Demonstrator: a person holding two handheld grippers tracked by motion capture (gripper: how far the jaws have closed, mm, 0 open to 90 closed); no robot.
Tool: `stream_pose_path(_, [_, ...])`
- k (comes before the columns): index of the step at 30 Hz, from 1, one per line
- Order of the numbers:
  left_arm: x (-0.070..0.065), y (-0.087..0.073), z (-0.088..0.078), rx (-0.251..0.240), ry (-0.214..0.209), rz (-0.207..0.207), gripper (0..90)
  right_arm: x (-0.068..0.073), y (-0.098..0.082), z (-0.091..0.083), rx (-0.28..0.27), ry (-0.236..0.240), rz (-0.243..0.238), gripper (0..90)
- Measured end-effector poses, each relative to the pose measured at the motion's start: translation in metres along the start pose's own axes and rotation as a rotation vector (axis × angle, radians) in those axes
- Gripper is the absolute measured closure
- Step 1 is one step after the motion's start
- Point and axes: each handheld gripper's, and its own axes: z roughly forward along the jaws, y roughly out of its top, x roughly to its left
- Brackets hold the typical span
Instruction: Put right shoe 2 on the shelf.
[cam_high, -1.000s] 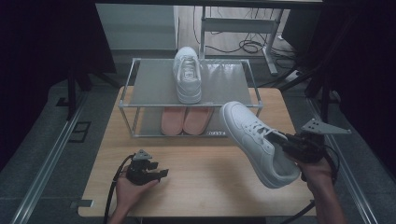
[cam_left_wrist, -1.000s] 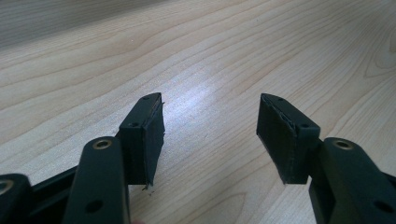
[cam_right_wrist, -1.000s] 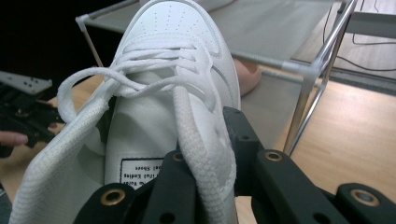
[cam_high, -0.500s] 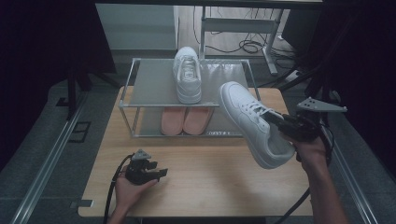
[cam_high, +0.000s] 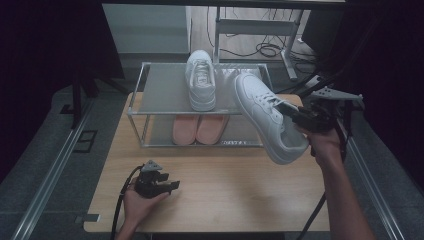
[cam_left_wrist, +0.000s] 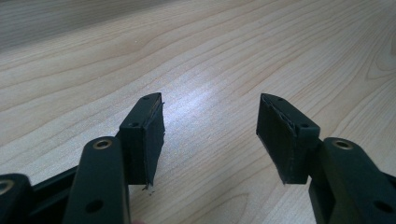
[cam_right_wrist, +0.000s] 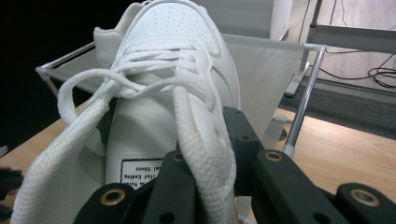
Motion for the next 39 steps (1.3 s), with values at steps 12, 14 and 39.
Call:
stream_pose_path(12, [-0.001, 0.0, 0.0, -0.001, -0.002, 0.006, 41.8, 0.001, 0.025, 0.028, 0.026, -0.034, 0.013, 82.7])
stream_pose_path(14, [-0.002, 0.001, -0.001, -0.001, -0.003, 0.006, 41.8, 0.001, 0.028, 0.033, 0.034, -0.04, 0.015, 82.6])
stream_pose_path(39, [-0.001, 0.001, 0.0, 0.003, -0.014, 0.012, 41.6, 0.001, 0.069, 0.093, 0.101, -0.13, 0.075, 82.5])
